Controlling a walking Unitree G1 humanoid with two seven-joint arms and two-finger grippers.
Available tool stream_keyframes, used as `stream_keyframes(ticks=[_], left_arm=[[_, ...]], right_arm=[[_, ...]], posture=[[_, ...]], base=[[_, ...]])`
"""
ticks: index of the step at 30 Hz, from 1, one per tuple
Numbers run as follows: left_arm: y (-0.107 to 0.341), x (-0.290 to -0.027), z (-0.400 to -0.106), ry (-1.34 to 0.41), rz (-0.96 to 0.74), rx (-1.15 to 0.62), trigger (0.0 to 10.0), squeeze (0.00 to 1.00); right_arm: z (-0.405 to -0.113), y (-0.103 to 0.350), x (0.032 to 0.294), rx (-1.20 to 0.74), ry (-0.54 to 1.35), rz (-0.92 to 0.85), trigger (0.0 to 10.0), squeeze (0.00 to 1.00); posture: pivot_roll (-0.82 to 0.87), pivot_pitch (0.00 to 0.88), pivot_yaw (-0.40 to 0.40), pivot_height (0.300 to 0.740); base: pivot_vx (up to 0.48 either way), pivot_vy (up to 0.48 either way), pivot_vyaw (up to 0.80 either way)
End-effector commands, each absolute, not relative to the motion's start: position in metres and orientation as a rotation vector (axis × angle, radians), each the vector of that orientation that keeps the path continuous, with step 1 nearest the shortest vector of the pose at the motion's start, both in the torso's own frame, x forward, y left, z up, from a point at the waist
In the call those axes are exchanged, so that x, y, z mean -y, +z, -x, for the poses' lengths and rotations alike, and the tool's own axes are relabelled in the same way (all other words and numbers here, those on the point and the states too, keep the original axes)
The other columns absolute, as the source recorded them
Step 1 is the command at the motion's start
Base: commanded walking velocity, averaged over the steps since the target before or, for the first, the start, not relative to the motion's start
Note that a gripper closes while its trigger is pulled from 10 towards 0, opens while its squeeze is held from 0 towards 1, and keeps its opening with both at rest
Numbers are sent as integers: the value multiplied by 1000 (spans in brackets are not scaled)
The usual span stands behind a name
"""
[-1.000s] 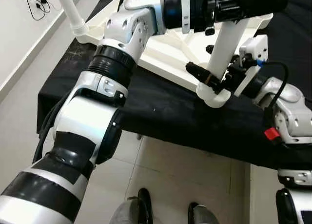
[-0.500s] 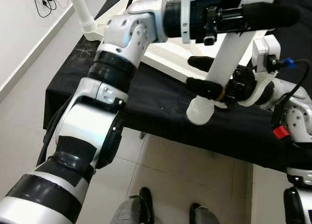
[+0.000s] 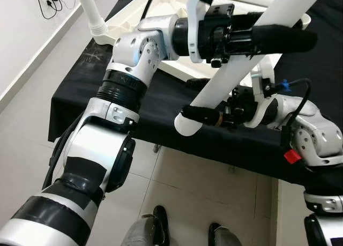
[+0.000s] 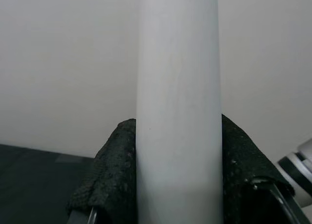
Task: Building children table
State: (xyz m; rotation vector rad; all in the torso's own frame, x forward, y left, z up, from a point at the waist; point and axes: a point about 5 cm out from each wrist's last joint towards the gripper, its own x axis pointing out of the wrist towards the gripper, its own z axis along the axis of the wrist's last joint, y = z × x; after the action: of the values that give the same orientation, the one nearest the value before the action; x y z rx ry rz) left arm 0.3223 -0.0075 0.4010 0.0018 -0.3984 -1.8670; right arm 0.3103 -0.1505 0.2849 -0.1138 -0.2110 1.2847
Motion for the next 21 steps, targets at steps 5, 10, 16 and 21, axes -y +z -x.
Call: stream_keyframes(ticks=[5, 10, 16, 21], left_arm=[[403, 40, -307, -1937, -29, 387, 0, 0], [403, 32, -307, -1944, -36, 404, 0, 0], [404, 31, -310, -1926, -43, 429, 0, 0], [416, 26, -313, -1869, -8, 469, 10000, 1000]], right_arm=[[-310, 291, 128, 249, 1284, 148, 0, 0], [-312, 292, 128, 277, 1219, 108, 0, 0], [-318, 290, 128, 289, 1132, 93, 0, 0], [-324, 295, 134, 306, 1059, 113, 0, 0]], posture=[[10, 299, 84, 740], [11, 300, 89, 740], [12, 298, 84, 740], [8, 296, 80, 740]], base=[[0, 0, 0], [0, 0, 0], [0, 0, 0], [0, 0, 0]])
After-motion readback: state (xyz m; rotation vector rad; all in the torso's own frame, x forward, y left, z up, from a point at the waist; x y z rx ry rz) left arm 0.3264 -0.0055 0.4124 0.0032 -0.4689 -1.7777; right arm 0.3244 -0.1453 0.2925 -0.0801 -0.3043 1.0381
